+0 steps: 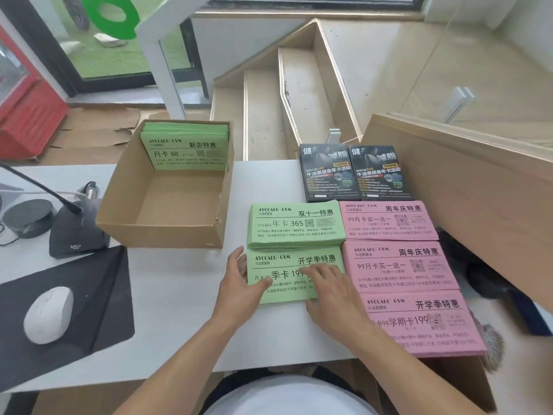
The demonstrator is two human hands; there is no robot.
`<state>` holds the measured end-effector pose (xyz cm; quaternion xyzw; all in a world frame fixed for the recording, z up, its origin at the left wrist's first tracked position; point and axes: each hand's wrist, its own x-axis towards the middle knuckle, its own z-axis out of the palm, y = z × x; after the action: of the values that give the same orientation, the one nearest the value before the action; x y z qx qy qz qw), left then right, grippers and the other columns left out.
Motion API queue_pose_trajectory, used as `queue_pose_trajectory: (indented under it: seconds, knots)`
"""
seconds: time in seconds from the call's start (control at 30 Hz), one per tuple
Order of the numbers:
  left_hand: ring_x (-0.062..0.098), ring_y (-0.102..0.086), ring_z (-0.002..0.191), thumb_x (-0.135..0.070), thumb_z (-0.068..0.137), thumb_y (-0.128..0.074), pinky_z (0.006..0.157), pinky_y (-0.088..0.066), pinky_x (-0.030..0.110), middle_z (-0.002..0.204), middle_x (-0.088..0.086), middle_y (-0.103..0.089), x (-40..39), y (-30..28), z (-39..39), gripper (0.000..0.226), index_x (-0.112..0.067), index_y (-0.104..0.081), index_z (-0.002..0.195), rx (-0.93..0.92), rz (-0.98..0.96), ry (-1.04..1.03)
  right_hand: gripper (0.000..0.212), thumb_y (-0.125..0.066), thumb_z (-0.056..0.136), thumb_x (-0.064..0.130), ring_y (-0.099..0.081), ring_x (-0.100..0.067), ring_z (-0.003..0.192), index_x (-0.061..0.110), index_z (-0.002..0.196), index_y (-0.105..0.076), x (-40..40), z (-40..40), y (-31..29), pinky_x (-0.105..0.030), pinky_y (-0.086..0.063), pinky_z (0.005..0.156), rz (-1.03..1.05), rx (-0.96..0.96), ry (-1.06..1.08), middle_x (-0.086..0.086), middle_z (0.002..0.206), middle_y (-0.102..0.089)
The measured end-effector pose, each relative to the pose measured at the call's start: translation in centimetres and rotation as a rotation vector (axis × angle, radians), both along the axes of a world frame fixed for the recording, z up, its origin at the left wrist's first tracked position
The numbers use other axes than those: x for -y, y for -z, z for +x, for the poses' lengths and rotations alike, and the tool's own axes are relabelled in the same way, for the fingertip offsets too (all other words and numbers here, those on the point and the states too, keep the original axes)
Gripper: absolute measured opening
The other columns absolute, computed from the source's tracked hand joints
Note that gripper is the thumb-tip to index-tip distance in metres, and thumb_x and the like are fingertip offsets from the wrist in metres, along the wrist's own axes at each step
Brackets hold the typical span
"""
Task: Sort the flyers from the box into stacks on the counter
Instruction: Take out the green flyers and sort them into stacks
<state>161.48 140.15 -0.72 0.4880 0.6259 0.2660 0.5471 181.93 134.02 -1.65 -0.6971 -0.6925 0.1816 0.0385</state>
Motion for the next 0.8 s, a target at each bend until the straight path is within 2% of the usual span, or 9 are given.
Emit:
queue_pose_trajectory:
  seconds: [0.1,0.2,0.27,0.37,0.43,0.5,0.67,0.73,0.8]
  knots:
    - [-0.027,-0.051,0.099,-0.004,0.085,-0.078,0.083,-0.039,0.001,0.115,-0.036,-0.047,-0.3,-0.4,0.6,0.076,-0.041,-0.032,0.133,0.023,-0.013,0.043,0.064,-0.059,0.087,0.022,-0.041,-0.018,0.133,0.027,0.148,-0.041,-0.2,0.2,-0.2,-0.036,-0.035,0.114,0.038,0.022,0.020,0.007,0.141,-0.048]
    - [-0.036,-0.047,0.089,-0.007,0.088,-0.076,0.090,-0.038,0.014,0.115,-0.039,-0.044,-0.8,-0.3,0.9,0.079,-0.043,-0.027,0.138,0.045,-0.033,0.066,0.066,-0.058,0.089,0.021,-0.038,-0.017,0.135,0.028,0.151,-0.037,-0.6,0.3,-0.6,-0.033,-0.031,0.115,0.029,0.034,0.007,0.007,0.144,-0.045]
    - [-0.028,-0.047,0.105,-0.012,0.089,-0.075,0.100,-0.034,0.020,0.129,-0.038,-0.041,-0.6,-0.3,1.0,0.086,-0.036,-0.021,0.152,0.033,-0.031,0.085,0.067,-0.057,0.090,0.022,-0.035,-0.016,0.136,0.029,0.152,-0.034,-0.7,0.4,-0.8,-0.032,-0.029,0.116,0.015,0.032,0.004,0.008,0.146,-0.042]
    - [0.000,-0.042,0.137,-0.020,0.088,-0.076,0.112,-0.034,0.022,0.157,-0.020,-0.032,0.0,-0.3,1.2,0.104,-0.033,-0.003,0.161,-0.011,-0.022,0.071,0.067,-0.056,0.091,0.022,-0.034,-0.016,0.136,0.029,0.153,-0.032,-0.8,0.3,-0.8,-0.032,-0.029,0.116,0.008,0.029,0.009,0.008,0.148,-0.040]
    - [-0.019,-0.050,0.113,-0.011,0.089,-0.074,0.088,-0.037,0.000,0.138,-0.031,-0.045,0.3,-0.4,1.5,0.097,-0.031,-0.011,0.160,0.013,-0.010,0.082,0.067,-0.056,0.091,0.021,-0.032,-0.016,0.138,0.029,0.153,-0.031,-0.8,0.4,-0.6,-0.032,-0.028,0.117,0.016,0.023,0.009,0.008,0.149,-0.038]
    - [-0.029,-0.049,0.094,-0.008,0.089,-0.073,0.071,-0.038,-0.004,0.129,-0.030,-0.051,0.5,-0.3,1.6,0.093,-0.036,-0.017,0.157,0.033,0.001,0.072,0.070,-0.059,0.091,0.020,-0.029,-0.016,0.142,0.030,0.154,-0.030,-0.8,0.5,-0.5,-0.032,-0.025,0.120,0.027,0.002,0.016,0.008,0.153,-0.035]
    - [-0.035,-0.048,0.093,-0.009,0.089,-0.074,0.076,-0.039,-0.002,0.118,-0.045,-0.043,0.7,0.2,1.4,0.093,-0.034,-0.016,0.158,0.106,-0.021,0.022,0.066,-0.061,0.094,0.032,-0.034,-0.015,0.140,0.030,0.154,-0.032,-0.6,0.2,0.1,-0.036,-0.026,0.120,0.041,-0.014,-0.080,0.009,0.149,-0.041]
    - [-0.025,-0.051,0.111,-0.015,0.087,-0.077,0.092,-0.042,0.006,0.130,-0.039,-0.049,0.7,0.4,1.1,0.094,-0.038,-0.018,0.157,0.119,-0.003,0.028,0.063,-0.059,0.096,0.035,-0.036,-0.015,0.138,0.028,0.153,-0.034,-0.5,-0.1,0.2,-0.037,-0.029,0.118,0.043,-0.009,-0.081,0.010,0.146,-0.043]
    - [-0.005,-0.043,0.137,-0.022,0.084,-0.079,0.115,-0.037,0.028,0.155,-0.023,-0.039,0.7,0.0,0.6,0.095,-0.042,-0.020,0.156,0.149,0.004,0.015,0.060,-0.067,0.093,0.034,-0.044,-0.018,0.131,0.027,0.147,-0.044,-0.7,-0.6,-0.2,-0.040,-0.040,0.112,0.120,-0.049,-0.043,0.007,0.138,-0.052]
